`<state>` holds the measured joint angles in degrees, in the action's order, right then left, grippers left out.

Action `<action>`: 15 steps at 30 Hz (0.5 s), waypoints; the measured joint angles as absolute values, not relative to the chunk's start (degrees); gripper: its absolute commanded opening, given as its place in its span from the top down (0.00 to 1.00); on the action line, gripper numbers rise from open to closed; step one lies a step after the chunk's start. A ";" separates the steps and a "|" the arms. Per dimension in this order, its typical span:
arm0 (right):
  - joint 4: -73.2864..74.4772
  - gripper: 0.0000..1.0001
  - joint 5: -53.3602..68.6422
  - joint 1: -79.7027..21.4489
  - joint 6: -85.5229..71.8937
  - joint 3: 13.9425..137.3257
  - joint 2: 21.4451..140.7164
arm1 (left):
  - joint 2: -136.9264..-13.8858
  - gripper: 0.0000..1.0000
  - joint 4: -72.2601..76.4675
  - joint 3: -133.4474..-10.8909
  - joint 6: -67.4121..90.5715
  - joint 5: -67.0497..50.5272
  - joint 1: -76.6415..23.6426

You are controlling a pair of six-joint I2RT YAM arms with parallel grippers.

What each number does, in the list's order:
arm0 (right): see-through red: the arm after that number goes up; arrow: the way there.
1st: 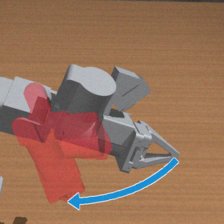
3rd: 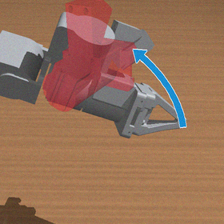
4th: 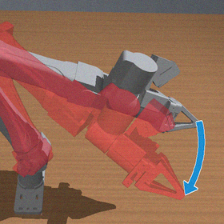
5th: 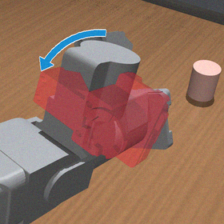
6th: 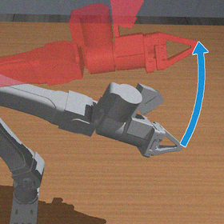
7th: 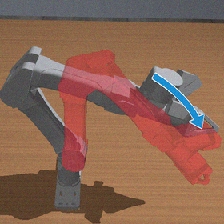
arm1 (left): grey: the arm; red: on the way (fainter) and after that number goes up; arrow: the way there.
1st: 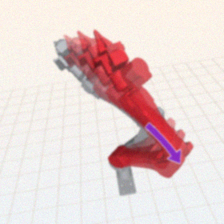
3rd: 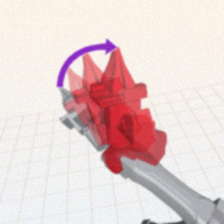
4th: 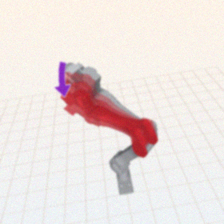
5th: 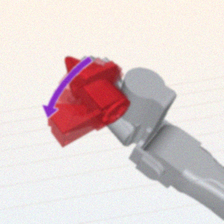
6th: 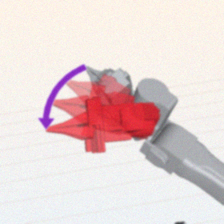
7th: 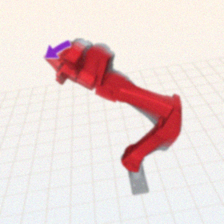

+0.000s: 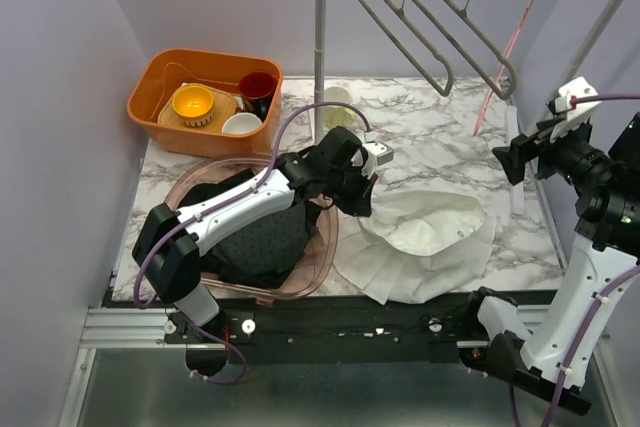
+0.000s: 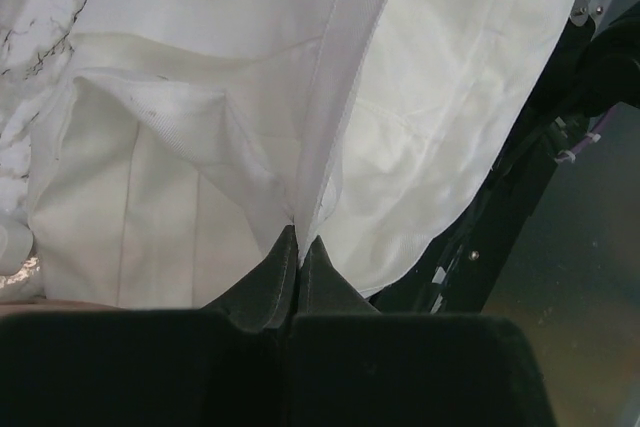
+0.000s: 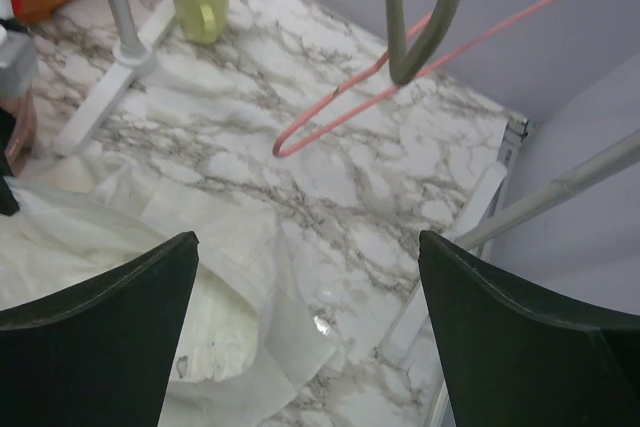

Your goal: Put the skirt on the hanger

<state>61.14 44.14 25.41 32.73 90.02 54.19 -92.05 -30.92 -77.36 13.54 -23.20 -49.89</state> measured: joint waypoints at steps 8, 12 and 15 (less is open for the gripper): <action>61.89 0.09 50.96 25.43 26.09 110.98 63.88 | -91.46 1.00 -30.13 -77.32 13.56 -24.27 -49.89; 60.69 0.09 51.09 21.32 21.96 119.42 70.91 | -91.46 1.00 -29.87 -77.32 13.58 -24.38 -49.89; 60.10 0.10 48.80 16.51 19.86 124.68 76.58 | -91.46 1.00 -29.74 -77.32 13.56 -24.53 -49.89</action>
<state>60.10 48.80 16.51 19.86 124.68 76.58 -91.46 -29.74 -77.32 13.56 -24.53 -49.89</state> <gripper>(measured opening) 0.908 0.012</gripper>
